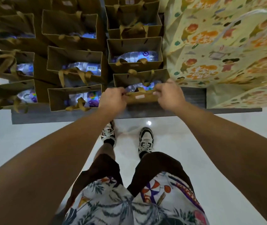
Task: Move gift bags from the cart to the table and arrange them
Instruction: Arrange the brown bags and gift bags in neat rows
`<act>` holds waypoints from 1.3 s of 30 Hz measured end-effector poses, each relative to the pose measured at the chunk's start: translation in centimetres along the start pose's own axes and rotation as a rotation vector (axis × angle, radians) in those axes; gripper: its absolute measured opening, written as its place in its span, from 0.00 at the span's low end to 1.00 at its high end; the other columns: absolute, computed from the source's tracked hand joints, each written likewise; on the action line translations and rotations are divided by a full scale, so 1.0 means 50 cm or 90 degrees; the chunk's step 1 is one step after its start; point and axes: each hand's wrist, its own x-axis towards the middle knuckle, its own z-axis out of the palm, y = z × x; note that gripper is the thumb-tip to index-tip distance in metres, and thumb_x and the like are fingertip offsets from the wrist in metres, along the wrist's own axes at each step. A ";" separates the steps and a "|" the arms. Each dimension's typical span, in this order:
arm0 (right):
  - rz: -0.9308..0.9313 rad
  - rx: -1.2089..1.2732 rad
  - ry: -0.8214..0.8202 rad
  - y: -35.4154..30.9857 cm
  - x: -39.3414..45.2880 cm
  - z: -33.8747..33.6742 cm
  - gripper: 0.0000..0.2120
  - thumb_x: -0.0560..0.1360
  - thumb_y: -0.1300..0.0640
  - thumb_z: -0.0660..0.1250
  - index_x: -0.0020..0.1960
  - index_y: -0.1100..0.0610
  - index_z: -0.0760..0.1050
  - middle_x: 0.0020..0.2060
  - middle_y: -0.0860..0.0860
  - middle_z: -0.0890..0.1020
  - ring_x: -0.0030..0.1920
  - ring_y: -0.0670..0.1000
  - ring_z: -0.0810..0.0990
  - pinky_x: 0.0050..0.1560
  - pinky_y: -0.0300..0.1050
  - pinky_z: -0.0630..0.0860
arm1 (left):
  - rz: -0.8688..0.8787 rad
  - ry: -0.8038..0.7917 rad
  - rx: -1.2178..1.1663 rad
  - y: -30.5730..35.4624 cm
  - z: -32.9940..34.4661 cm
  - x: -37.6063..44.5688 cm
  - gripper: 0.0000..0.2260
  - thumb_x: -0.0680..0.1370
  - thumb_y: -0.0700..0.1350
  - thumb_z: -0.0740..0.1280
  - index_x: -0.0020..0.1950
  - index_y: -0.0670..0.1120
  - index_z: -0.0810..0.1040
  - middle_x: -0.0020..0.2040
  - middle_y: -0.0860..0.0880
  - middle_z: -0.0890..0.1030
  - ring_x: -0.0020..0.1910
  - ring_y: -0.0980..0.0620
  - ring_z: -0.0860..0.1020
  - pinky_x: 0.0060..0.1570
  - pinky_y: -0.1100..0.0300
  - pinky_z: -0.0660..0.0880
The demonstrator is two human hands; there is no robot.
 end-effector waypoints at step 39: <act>0.170 0.045 0.125 0.072 -0.354 -0.322 0.26 0.80 0.48 0.65 0.76 0.51 0.67 0.69 0.52 0.76 0.69 0.58 0.69 0.68 0.52 0.70 | 0.266 0.026 0.019 0.392 -0.254 -0.130 0.22 0.81 0.50 0.65 0.74 0.46 0.72 0.68 0.44 0.75 0.66 0.44 0.74 0.64 0.48 0.74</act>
